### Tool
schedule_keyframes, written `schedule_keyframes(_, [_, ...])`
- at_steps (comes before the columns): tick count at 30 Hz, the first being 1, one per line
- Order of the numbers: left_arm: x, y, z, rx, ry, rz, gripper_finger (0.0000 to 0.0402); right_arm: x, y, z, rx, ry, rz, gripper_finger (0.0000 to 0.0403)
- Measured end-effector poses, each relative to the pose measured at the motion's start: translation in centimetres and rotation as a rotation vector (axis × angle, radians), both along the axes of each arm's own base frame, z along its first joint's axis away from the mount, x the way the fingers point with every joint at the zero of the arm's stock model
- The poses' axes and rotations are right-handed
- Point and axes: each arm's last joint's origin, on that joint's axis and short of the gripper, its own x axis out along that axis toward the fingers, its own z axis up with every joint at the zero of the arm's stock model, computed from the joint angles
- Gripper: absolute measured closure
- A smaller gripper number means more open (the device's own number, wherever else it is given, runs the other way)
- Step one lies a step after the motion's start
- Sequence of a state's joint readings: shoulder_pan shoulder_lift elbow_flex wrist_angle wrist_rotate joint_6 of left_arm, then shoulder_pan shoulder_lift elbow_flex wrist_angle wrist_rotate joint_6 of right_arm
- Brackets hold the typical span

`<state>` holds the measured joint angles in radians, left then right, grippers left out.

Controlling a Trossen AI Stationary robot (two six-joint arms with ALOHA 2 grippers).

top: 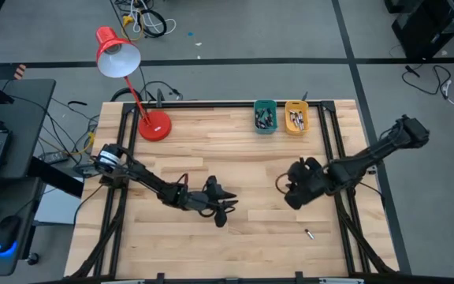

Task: Sort batteries
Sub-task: Put the silver battery into the yellow bin

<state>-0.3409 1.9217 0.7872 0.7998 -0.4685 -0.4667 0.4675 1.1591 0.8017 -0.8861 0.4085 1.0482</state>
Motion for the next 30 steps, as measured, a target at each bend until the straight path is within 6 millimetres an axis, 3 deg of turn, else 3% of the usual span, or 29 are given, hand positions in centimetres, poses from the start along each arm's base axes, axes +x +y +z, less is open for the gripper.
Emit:
schedule_keyframes(9, [-1.0,-3.3,0.8,0.045,-0.070,-0.120,0.0292,-1.7,3.3,-0.1,0.078,-0.060,-0.026,0.0273])
schedule_keyframes(14, [-1.4,-4.5,1.1,0.089,-0.104,-0.168,0.0305,-1.5,5.3,-1.5,0.160,-0.022,-0.063,0.0278])
schedule_keyframes(21, [-1.4,-4.4,1.1,0.095,-0.102,-0.167,0.0310,-0.2,8.7,-5.4,0.286,0.191,-0.076,0.0304])
schedule_keyframes(30, [-1.0,-3.6,1.1,0.096,-0.101,-0.142,0.0310,-0.1,11.8,-5.7,0.308,0.360,-0.014,0.0323])
